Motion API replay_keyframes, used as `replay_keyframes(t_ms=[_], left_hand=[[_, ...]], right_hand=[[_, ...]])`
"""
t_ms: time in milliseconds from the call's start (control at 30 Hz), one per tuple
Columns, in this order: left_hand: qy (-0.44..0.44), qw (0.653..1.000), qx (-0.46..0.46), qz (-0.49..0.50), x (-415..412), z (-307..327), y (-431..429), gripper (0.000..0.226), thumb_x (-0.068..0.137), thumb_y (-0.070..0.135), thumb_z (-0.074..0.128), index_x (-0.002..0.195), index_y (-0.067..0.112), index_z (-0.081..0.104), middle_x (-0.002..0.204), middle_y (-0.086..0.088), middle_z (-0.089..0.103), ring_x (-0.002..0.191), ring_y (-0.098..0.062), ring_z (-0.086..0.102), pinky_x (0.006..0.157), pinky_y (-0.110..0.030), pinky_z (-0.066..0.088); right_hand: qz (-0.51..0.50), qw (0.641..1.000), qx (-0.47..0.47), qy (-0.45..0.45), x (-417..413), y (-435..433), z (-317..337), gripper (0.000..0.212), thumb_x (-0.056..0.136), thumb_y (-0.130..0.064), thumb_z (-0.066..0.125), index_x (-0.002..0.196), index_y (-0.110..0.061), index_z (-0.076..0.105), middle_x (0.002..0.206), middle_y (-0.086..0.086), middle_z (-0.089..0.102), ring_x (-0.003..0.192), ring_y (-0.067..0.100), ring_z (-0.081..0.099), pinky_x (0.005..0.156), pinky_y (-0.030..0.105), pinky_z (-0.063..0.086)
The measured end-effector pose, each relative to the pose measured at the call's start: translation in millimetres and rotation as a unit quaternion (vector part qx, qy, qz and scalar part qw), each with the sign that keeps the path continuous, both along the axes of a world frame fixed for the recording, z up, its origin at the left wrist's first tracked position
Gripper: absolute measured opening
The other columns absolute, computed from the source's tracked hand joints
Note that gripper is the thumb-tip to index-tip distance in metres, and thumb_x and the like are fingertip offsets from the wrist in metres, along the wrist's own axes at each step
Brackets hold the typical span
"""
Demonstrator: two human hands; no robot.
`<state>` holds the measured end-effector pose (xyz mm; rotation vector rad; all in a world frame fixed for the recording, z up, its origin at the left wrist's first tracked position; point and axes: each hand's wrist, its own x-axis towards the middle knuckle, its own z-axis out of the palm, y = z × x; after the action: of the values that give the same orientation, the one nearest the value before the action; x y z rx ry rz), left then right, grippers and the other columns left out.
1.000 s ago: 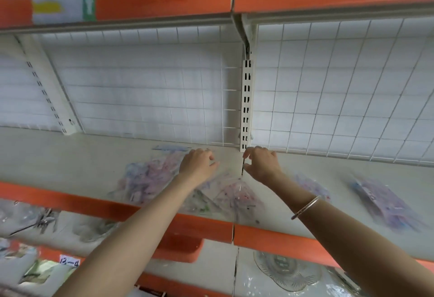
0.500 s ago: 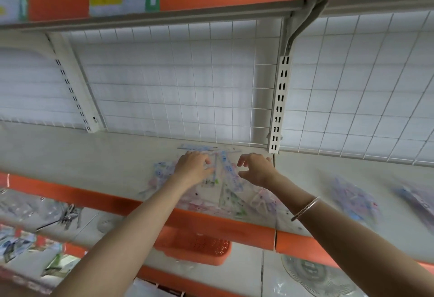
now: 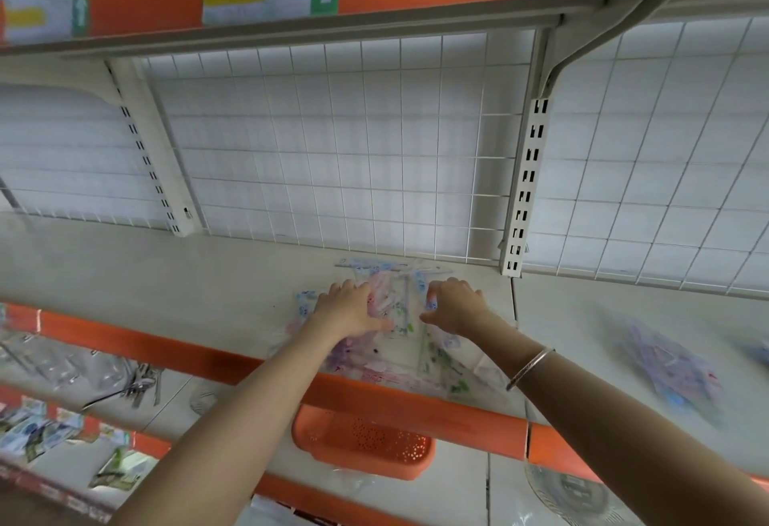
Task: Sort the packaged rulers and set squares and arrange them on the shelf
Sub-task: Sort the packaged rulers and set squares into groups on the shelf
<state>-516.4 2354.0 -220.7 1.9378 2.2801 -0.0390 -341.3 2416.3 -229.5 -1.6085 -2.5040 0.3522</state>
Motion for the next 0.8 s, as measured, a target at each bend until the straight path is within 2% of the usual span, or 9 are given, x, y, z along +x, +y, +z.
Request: replay_keyframes(t_ms=[100,267,400,500,600,700,800], left_hand=[[-0.032,0.999,0.013,-0.004,0,1,-1,0.092,0.074,0.07,0.062,0.146,0.024,0.029,0.137,-0.009,0.045,0.127,-0.029,0.038,0.1,-0.041,0.039],[-0.122,0.991,0.056,-0.016,-4,2,-2,0.064,0.077,0.058,0.068,0.127,0.02,0.054,0.124,0.0,0.06,0.111,-0.019,0.055,0.092,-0.034,0.047],[-0.193,0.975,0.105,0.024,-4,-1,3,0.049,0.083,0.045,0.067,0.121,0.015,0.058,0.12,-0.002,0.062,0.106,-0.018,0.058,0.092,-0.036,0.048],[-0.119,0.987,0.089,0.065,-4,-4,10,0.064,0.083,0.054,0.062,0.132,0.016,0.049,0.133,-0.006,0.051,0.122,-0.026,0.045,0.097,-0.039,0.043],[-0.084,0.992,0.032,0.086,-2,-7,14,0.071,0.083,0.063,0.056,0.132,0.012,0.047,0.128,-0.01,0.053,0.119,-0.031,0.046,0.095,-0.039,0.043],[-0.108,0.991,0.049,0.062,3,-6,11,0.061,0.088,0.045,0.059,0.141,0.021,0.042,0.109,-0.008,0.063,0.105,-0.028,0.057,0.086,-0.038,0.05],[-0.131,0.987,0.086,0.044,8,-3,7,0.054,0.091,0.024,0.058,0.143,0.021,0.041,0.109,-0.006,0.063,0.099,-0.025,0.061,0.083,-0.035,0.05]], right_hand=[[-0.019,0.999,-0.01,0.028,-5,0,-4,0.031,0.085,-0.025,0.06,0.115,-0.015,0.058,0.118,0.01,0.053,0.116,0.03,0.046,0.096,0.04,0.042],[-0.039,0.999,-0.022,0.021,-9,0,-9,0.03,0.085,-0.012,0.055,0.115,-0.015,0.054,0.115,0.01,0.05,0.114,0.031,0.044,0.097,0.046,0.043],[-0.053,0.998,-0.028,0.035,-7,3,-10,0.032,0.082,-0.012,0.06,0.113,-0.014,0.052,0.114,0.01,0.051,0.109,0.03,0.046,0.094,0.044,0.046],[-0.069,0.996,-0.04,0.047,-5,4,-9,0.034,0.08,-0.012,0.064,0.111,-0.014,0.05,0.112,0.009,0.051,0.105,0.029,0.047,0.09,0.043,0.048],[-0.082,0.994,-0.047,0.049,-5,3,-9,0.041,0.077,-0.015,0.069,0.112,-0.014,0.048,0.11,0.009,0.053,0.104,0.029,0.05,0.087,0.041,0.05],[-0.095,0.992,-0.058,0.064,-5,2,-9,0.046,0.075,-0.015,0.071,0.113,-0.015,0.046,0.111,0.009,0.053,0.105,0.03,0.05,0.087,0.041,0.05],[-0.11,0.988,-0.069,0.083,-3,2,-7,0.048,0.073,-0.013,0.073,0.111,-0.014,0.044,0.109,0.009,0.054,0.104,0.03,0.051,0.085,0.038,0.049]])
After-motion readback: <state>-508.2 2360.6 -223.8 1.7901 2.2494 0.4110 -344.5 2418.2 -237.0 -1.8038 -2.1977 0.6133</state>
